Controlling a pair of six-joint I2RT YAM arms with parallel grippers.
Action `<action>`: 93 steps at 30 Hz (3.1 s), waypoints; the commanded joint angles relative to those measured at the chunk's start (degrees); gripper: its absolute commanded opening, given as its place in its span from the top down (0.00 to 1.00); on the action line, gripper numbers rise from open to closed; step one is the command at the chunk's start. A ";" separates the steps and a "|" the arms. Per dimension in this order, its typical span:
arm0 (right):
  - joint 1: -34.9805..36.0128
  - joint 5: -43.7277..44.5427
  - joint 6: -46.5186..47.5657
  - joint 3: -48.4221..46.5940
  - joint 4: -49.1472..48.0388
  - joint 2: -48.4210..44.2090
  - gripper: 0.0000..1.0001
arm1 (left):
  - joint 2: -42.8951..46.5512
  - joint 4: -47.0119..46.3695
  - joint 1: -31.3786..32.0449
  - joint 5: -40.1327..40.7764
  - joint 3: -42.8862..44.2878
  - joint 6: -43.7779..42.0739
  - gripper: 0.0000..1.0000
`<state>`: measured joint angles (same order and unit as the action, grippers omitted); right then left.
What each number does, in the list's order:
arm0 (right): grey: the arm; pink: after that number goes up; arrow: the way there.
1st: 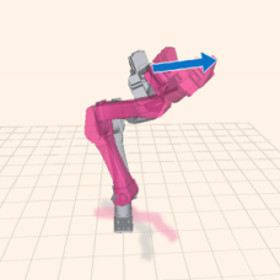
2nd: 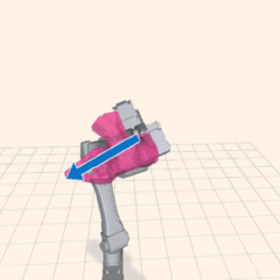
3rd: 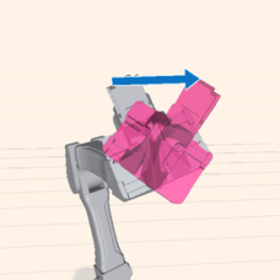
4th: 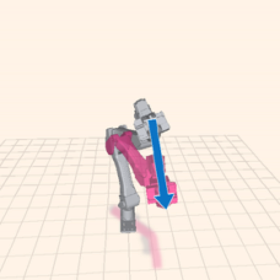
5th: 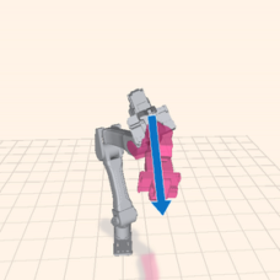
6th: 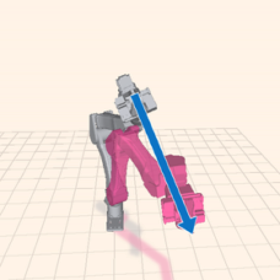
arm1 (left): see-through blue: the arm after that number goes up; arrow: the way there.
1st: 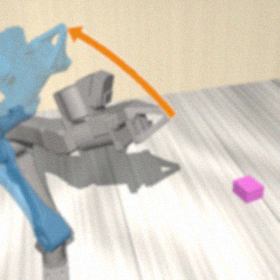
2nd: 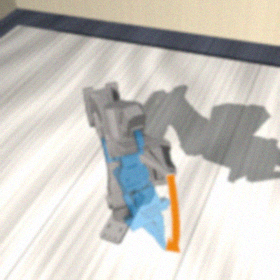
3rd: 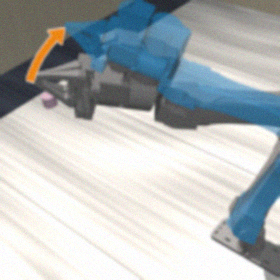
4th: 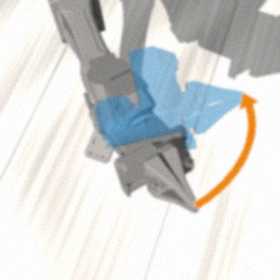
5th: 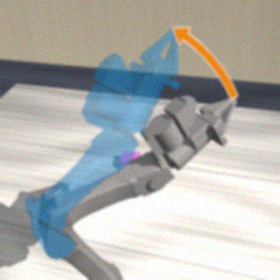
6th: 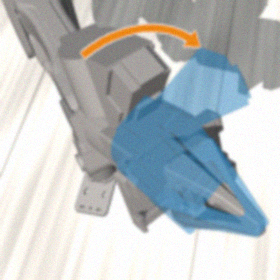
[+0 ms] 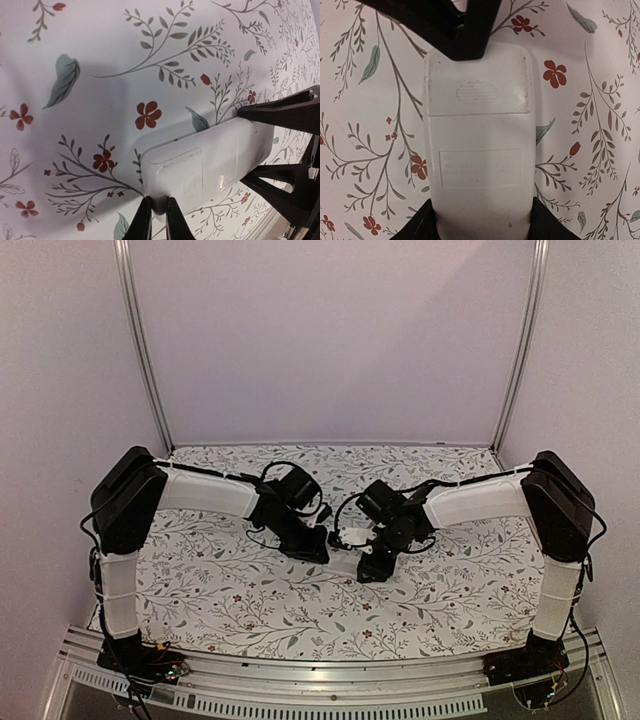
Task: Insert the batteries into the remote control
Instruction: Press the battery cover on the remote control, then pick up the remote control from the center of the board.
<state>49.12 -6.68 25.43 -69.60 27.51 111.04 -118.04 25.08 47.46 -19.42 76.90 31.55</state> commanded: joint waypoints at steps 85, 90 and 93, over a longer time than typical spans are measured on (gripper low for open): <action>-19.56 1.26 -44.22 28.73 -23.15 -52.97 0.01 | -11.27 13.88 8.44 9.74 20.47 -56.42 0.18; -20.23 -1.46 -45.14 28.60 -23.07 -51.67 0.01 | -12.30 13.17 8.44 9.56 21.35 -55.99 0.28; -21.39 -4.65 -45.76 28.37 -23.09 -50.96 0.01 | -12.16 12.30 8.23 9.68 21.36 -55.15 0.42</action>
<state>29.17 -6.87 -18.87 -41.60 4.67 59.24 -129.10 37.67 55.44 -9.52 97.14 -24.03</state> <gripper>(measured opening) 0.988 0.659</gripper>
